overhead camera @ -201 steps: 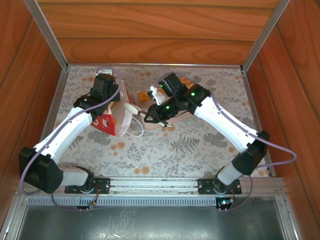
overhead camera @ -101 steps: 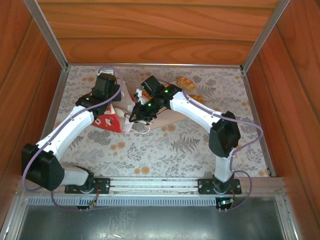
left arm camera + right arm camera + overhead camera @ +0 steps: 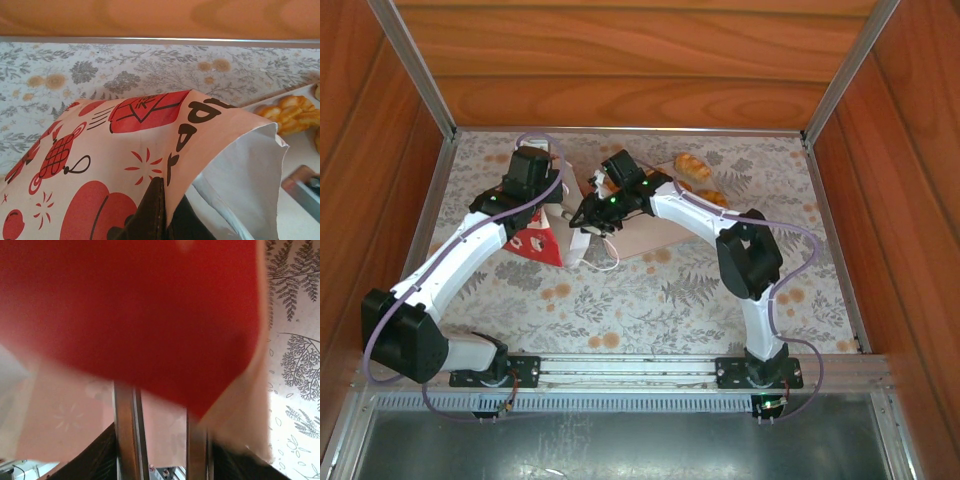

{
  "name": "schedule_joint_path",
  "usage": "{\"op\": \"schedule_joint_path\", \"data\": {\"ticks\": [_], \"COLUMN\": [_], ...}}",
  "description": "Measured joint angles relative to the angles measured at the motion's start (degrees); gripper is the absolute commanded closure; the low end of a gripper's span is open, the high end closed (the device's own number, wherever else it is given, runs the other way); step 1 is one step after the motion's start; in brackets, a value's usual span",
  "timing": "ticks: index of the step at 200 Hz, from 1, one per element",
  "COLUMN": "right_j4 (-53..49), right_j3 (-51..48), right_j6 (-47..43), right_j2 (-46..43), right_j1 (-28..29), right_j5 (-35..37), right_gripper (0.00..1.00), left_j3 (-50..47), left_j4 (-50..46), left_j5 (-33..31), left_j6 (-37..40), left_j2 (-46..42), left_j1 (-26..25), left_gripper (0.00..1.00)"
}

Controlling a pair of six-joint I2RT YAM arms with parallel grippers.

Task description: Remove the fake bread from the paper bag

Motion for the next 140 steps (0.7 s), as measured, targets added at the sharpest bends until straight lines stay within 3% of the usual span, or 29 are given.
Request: {"op": "schedule_joint_path", "data": {"ticks": [66, 140], "right_j4": [2.6, 4.0], "right_j3": [0.0, 2.2], "right_j6": [2.5, 3.8], "right_j2": [0.8, 4.1], "right_j1": [0.0, -0.1], "right_j5": [-0.1, -0.1], "right_gripper": [0.52, 0.52], "left_j3": [0.0, 0.0], "left_j4": [-0.3, -0.7], "left_j5": [3.5, 5.6], "left_j6": [1.3, 1.5], "left_j2": [-0.2, -0.2], "left_j1": [0.0, 0.0], "left_gripper": [1.00, 1.00]}}
